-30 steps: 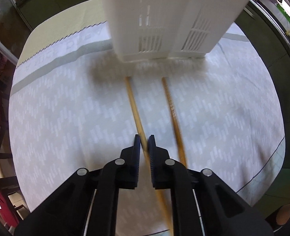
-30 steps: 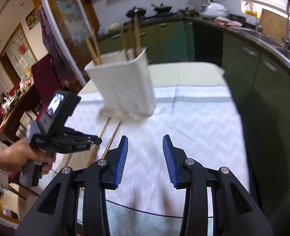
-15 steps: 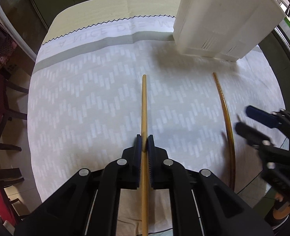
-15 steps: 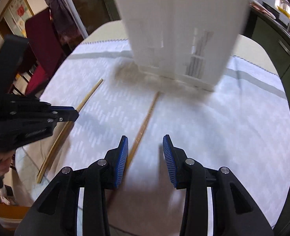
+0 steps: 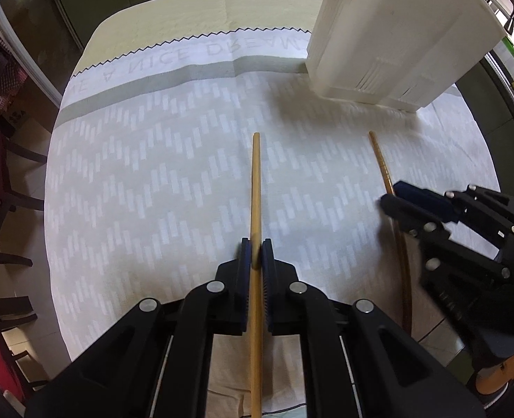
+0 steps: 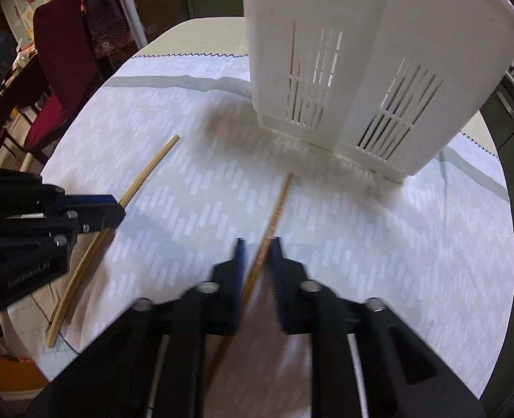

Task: Organize utensils
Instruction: 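Close the left tool on a chopstick while the right tool closes on the last one, then lift both chopsticks upright, lower them into the white holder and open both tools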

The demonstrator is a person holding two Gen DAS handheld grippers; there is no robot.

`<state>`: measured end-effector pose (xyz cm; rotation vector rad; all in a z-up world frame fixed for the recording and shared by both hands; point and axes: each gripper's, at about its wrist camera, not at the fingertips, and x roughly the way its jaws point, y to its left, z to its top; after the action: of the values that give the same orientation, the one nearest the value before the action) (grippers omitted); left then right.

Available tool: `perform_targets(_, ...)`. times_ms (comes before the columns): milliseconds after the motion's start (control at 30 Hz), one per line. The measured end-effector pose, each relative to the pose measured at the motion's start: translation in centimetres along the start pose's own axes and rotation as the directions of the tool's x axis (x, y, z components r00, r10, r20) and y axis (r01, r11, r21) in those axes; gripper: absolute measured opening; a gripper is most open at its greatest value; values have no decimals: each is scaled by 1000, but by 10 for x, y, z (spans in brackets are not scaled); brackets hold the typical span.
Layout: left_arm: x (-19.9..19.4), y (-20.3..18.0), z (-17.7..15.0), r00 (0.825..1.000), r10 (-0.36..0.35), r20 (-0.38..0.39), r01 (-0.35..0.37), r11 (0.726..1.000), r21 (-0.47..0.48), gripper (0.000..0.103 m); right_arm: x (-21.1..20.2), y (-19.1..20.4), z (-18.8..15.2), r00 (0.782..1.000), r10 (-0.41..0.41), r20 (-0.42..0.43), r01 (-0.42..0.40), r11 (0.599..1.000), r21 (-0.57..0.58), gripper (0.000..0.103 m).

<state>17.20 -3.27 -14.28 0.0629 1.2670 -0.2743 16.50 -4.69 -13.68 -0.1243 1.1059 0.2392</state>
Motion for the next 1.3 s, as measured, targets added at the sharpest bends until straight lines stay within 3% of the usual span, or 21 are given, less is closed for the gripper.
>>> perform_targets(200, -3, 0, 7, 999, -25, -20, 24, 1000, -14, 12, -10, -35, -17, 1000, -13, -21, 13, 1000, 3, 7)
perform_targets(367, 0, -13, 16, 1000, -6, -27, 7, 1000, 19, 31, -13, -54, -25, 1000, -1, -29, 1, 1000, 1, 7)
perform_targets(500, 3, -20, 22, 999, 26, -45, -24, 999, 42, 32, -14, -55, -25, 999, 4, -34, -4, 1000, -7, 7)
perform_targets(633, 5, -19, 27, 997, 60, -52, -58, 997, 46, 11, -14, -55, -26, 1000, 5, -28, -5, 1000, -15, 7)
perform_targets(700, 5, -15, 29, 997, 52, -51, -50, 998, 41, 6, -15, -56, -27, 1000, 16, -25, -16, 1000, -10, 7)
perform_targets(900, 3, -18, 33, 998, 45, -37, -43, 998, 51, 6, -20, -65, -30, 999, 39, -21, -39, 999, 14, 7)
perform_targets(1300, -49, -20, 38, 997, -2, 76, -4, 997, 82, 6, -86, -82, -33, 988, 78, 134, -86, 995, 56, 7)
